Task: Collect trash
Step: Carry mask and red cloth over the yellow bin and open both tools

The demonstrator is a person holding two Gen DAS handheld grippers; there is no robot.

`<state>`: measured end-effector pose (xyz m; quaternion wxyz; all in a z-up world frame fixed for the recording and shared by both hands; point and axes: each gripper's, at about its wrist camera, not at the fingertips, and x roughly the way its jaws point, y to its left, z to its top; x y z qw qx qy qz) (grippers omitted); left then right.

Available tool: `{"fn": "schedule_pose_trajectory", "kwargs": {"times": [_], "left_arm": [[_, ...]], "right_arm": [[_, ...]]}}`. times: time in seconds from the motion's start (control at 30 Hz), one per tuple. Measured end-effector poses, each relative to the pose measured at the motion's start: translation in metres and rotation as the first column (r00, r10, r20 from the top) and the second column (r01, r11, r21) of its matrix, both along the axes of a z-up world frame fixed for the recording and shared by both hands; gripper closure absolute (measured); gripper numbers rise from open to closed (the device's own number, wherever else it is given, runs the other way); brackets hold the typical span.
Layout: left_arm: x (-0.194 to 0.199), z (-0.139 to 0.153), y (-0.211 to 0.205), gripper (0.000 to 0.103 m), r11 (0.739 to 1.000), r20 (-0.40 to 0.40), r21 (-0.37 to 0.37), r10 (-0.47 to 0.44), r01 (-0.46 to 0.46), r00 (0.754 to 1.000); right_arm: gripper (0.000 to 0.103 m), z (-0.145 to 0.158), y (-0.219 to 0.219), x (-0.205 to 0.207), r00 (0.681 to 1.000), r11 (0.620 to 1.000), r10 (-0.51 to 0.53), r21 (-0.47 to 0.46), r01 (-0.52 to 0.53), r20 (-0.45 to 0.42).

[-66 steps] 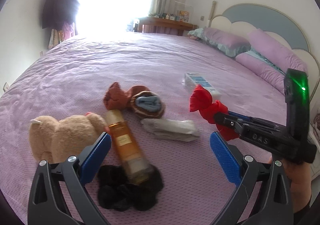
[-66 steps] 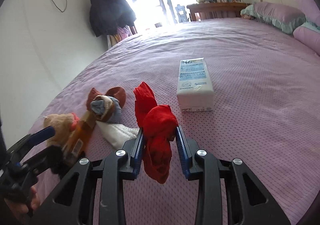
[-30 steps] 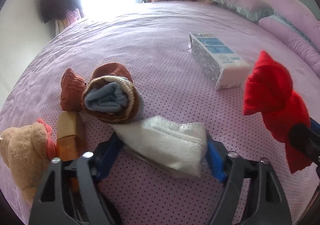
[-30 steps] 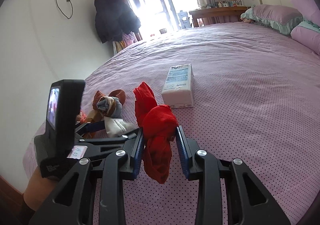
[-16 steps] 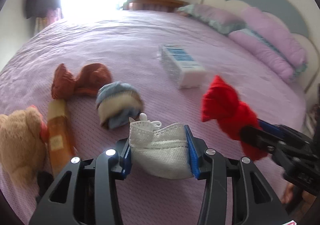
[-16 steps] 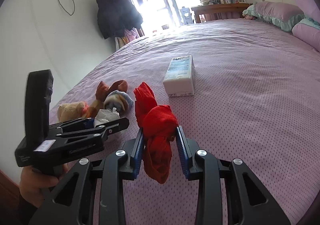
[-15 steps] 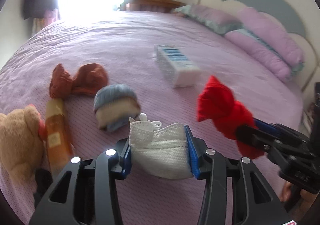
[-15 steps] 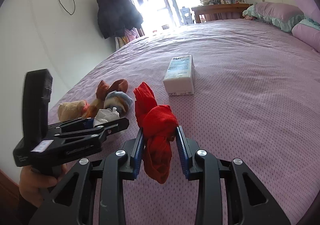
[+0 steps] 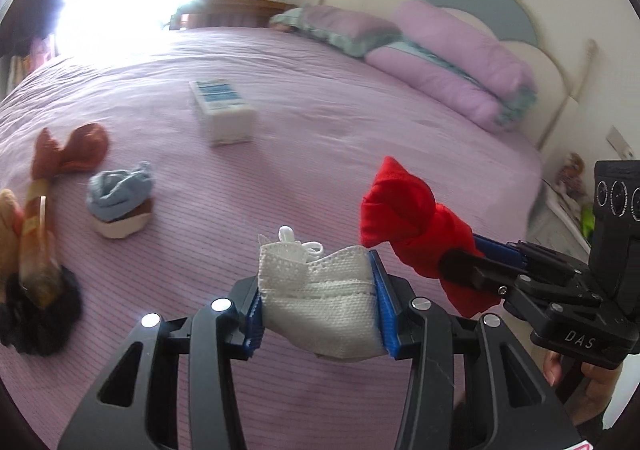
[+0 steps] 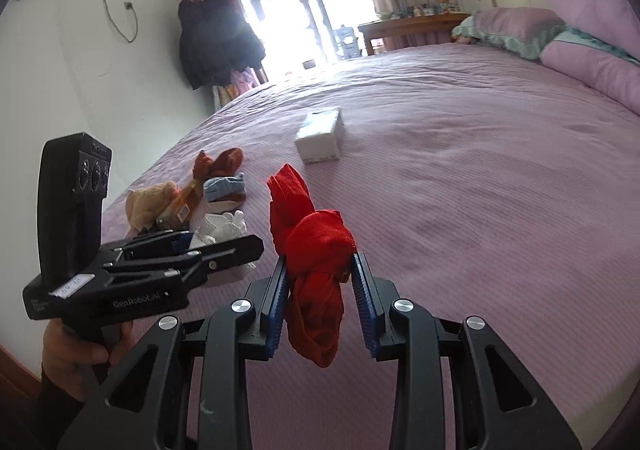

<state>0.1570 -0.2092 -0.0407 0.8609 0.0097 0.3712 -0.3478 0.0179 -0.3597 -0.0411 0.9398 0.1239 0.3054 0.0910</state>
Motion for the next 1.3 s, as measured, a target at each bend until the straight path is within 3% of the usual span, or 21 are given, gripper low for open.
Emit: {"fn": "schedule_pose_trajectory", "kwargs": {"times": [0.23, 0.47, 0.73, 0.93, 1.3], "left_arm": [[-0.038, -0.008, -0.035, 0.058, 0.993, -0.016, -0.013, -0.121, 0.120, 0.993], [-0.084, -0.020, -0.080, 0.058, 0.965, -0.022, 0.008, -0.261, 0.262, 0.965], [-0.134, -0.044, -0.124, 0.058, 0.916, -0.065, 0.044, -0.395, 0.398, 0.917], [-0.168, -0.077, -0.156, 0.058, 0.871, -0.147, 0.075, -0.472, 0.486, 0.869], [-0.212, -0.143, -0.198, 0.057, 0.790, -0.265, 0.145, -0.549, 0.595, 0.793]], "right_arm": [[0.072, -0.008, -0.022, -0.054, 0.996, 0.996, -0.093, 0.016, 0.093, 0.001], [0.072, -0.021, -0.045, -0.111, 0.980, 0.980, -0.196, 0.023, 0.197, -0.023], [0.072, -0.046, -0.077, -0.181, 0.935, 0.936, -0.347, 0.035, 0.350, -0.079], [0.072, -0.080, -0.093, -0.223, 0.893, 0.898, -0.423, 0.056, 0.436, -0.155], [0.072, -0.135, -0.110, -0.265, 0.815, 0.839, -0.499, 0.072, 0.539, -0.295]]}}
